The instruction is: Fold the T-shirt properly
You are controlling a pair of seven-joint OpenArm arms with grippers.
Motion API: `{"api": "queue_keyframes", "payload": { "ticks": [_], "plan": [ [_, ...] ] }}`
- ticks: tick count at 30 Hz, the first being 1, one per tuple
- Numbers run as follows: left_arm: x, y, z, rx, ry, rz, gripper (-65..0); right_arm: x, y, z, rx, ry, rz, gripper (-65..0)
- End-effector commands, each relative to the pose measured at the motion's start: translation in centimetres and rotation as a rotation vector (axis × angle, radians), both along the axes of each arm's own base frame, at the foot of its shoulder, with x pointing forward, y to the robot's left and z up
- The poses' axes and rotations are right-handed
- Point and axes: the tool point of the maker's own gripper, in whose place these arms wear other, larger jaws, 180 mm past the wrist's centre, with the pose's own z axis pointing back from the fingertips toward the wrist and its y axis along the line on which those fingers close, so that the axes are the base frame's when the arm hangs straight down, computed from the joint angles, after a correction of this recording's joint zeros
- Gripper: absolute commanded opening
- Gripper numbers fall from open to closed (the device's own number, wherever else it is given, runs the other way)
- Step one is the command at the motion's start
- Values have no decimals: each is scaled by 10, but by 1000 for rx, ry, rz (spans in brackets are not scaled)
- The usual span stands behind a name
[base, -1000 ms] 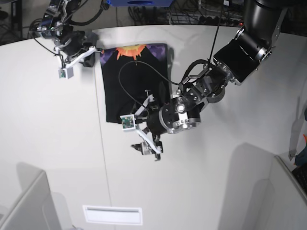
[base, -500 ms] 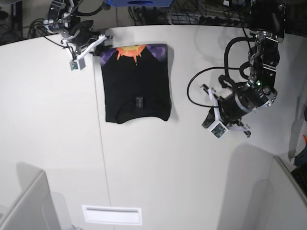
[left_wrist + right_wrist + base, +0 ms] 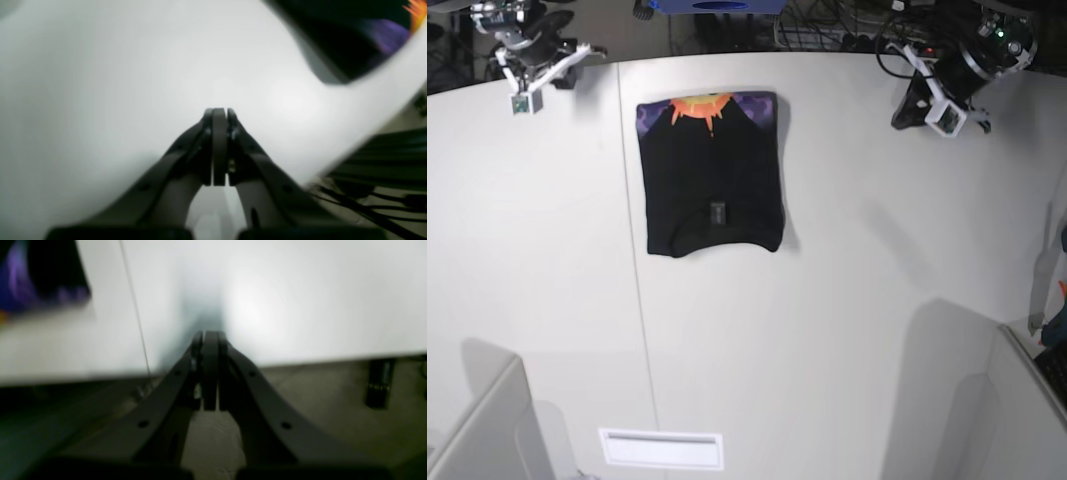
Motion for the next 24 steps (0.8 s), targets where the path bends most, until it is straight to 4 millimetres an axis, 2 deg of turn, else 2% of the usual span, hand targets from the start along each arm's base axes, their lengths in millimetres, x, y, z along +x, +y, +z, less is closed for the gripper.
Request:
{"api": "queue_keyframes", "payload": {
  "ticks": [1,5,9,13,15,18,22,24],
  "plan": [
    [-7,6,6,2,-18,11,-650,-4,-10,7,-28,-9,37,-650],
    [-54,7,-15,94,40,-11,-650,-38,-39,9,-97,79,47,-650],
    [-99,-6,-44,175,138,-8,-650,-80,-56,6,-137,233,85,-650],
    [-153,-27,-87,145,311,-12,-650,-106,-61,-20,-111,366,164,-650],
    [-171,-44,-111,89,376,-19,-650,-114,-54,-46,-80,428,219,-650],
    [-206,-58,-147,26,456,3,-650,-150,-33,-87,-18,525,275,-650],
    [-243,-59,-197,44,521,47,-650,-192,3,-136,78,572,345,-650],
    [-260,-47,-226,92,570,55,-650,-210,20,-156,135,594,341,-650]
  ]
}}
